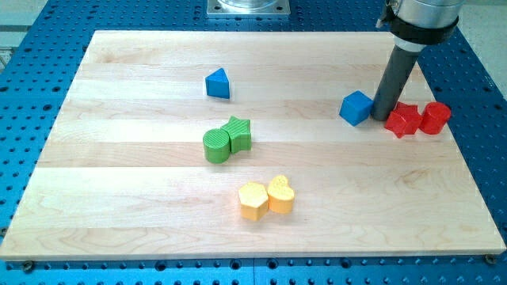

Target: Slide the cube on left to red star

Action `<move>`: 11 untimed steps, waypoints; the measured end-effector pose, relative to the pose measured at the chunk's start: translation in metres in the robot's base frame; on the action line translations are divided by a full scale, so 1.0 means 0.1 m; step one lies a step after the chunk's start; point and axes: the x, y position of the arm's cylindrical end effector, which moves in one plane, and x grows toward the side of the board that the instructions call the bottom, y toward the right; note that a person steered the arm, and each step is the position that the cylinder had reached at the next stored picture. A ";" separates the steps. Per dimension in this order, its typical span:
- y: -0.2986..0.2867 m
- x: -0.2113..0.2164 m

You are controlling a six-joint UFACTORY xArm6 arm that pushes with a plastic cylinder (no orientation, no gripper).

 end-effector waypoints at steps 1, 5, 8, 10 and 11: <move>0.06 -0.37; -0.64 -0.03; -0.61 0.08; -0.61 0.39; -0.71 0.02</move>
